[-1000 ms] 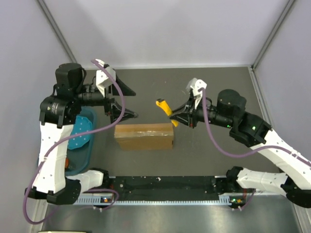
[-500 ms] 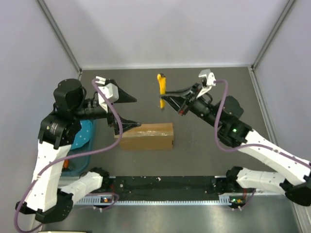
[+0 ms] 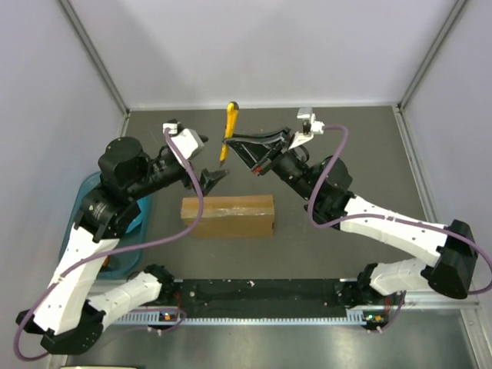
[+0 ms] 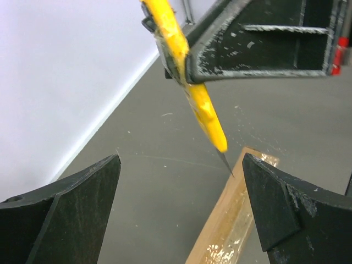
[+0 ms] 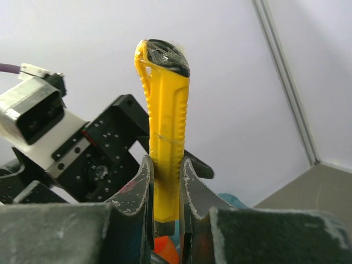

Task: Unpack the express box
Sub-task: Pick up the knife from the center of the board, then cut the express box at the center of the board.

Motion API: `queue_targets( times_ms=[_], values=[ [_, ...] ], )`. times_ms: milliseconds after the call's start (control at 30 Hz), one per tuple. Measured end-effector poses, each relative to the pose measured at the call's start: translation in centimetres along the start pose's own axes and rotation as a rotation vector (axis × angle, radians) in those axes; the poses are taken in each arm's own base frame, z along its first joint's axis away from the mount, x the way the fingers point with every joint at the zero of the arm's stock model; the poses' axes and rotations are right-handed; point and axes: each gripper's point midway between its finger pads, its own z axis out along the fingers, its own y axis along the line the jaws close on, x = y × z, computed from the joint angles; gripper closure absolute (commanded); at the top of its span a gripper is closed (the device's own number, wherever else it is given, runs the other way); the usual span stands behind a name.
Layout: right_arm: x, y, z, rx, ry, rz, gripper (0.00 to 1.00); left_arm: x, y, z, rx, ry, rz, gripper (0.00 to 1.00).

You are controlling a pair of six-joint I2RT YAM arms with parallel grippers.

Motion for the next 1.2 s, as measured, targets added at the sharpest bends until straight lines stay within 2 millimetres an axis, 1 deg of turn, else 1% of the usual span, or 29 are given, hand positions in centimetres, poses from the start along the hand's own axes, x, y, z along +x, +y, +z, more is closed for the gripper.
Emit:
queue_targets(
  times_ms=[133, 333, 467, 500, 567, 600, 667, 700, 767, 800, 833, 900, 933, 1000, 1033, 1067, 1100, 1133, 1167, 1200],
  values=[
    [-0.1, 0.8, 0.7, -0.030, -0.036, 0.024, 1.00, -0.4, 0.7, 0.9, -0.029, -0.015, -0.032, 0.01],
    [-0.1, 0.9, 1.1, -0.046, -0.063, 0.044, 1.00, -1.3, 0.8, 1.5, -0.030, -0.043, -0.054, 0.01],
    [0.4, 0.7, 1.3, -0.046, -0.061, 0.059, 1.00, -1.9, 1.1, 1.6, -0.045, -0.064, -0.050, 0.13],
    [0.6, 0.6, 1.3, -0.046, -0.060, 0.062, 1.00, -2.1, 1.2, 1.6, -0.046, -0.069, -0.048, 0.23],
    [0.7, 0.5, 1.4, -0.046, -0.063, 0.064, 1.00, -2.3, 1.2, 1.6, -0.047, -0.077, -0.046, 0.37],
    [0.7, 0.5, 1.4, -0.048, -0.067, 0.066, 1.00, -2.5, 1.3, 1.6, -0.048, -0.081, -0.042, 0.54],
    [0.9, 0.4, 1.5, -0.049, -0.070, 0.069, 1.00, -2.7, 1.4, 1.7, -0.048, -0.086, -0.037, 0.65],
    [0.9, 0.3, 1.6, -0.045, -0.075, 0.068, 1.00, -2.6, 1.3, 1.7, -0.041, -0.083, -0.034, 0.74],
    [1.0, 0.0, 1.7, -0.035, -0.080, 0.069, 1.00, -2.4, 1.0, 1.7, -0.031, -0.074, -0.027, 0.84],
    [1.0, -0.1, 1.7, -0.032, -0.082, 0.068, 1.00, -2.2, 1.1, 1.7, -0.038, -0.066, -0.020, 0.88],
    [1.0, -0.1, 1.7, -0.029, -0.083, 0.068, 1.00, -2.2, 1.4, 1.6, -0.050, -0.064, -0.012, 0.94],
    [1.0, -0.1, 1.7, -0.029, -0.082, 0.072, 0.95, -2.1, 1.8, 1.5, -0.072, -0.059, 0.001, 0.97],
    [1.0, -0.1, 1.7, -0.031, -0.081, 0.075, 0.84, -2.1, 2.0, 1.3, -0.083, -0.058, 0.010, 0.99],
    [1.1, -0.1, 1.7, -0.029, -0.077, 0.084, 0.73, -2.1, 2.4, 1.1, -0.106, -0.052, 0.046, 1.00],
    [1.2, -0.2, 1.6, -0.025, -0.070, 0.088, 0.65, -1.9, 2.8, 1.0, -0.125, -0.044, 0.072, 1.00],
    [1.6, -0.3, 1.4, -0.017, -0.049, 0.094, 0.59, -1.6, 3.4, 0.9, -0.157, -0.030, 0.106, 1.00],
    [2.1, -0.3, 0.8, -0.012, -0.016, 0.100, 0.54, -1.3, 4.1, 0.8, -0.190, -0.015, 0.139, 1.00],
    [2.3, -0.4, 0.2, -0.006, 0.008, 0.109, 0.45, -0.9, 5.0, 0.6, -0.236, -0.004, 0.192, 1.00],
    [2.6, -0.5, -0.7, -0.001, 0.041, 0.118, 0.40, -0.2, 5.9, 0.4, -0.283, 0.018, 0.243, 1.00],
    [2.6, -0.5, -1.7, -0.002, 0.073, 0.133, 0.32, 0.7, 6.9, 0.1, -0.336, 0.044, 0.311, 1.00]
  ],
)
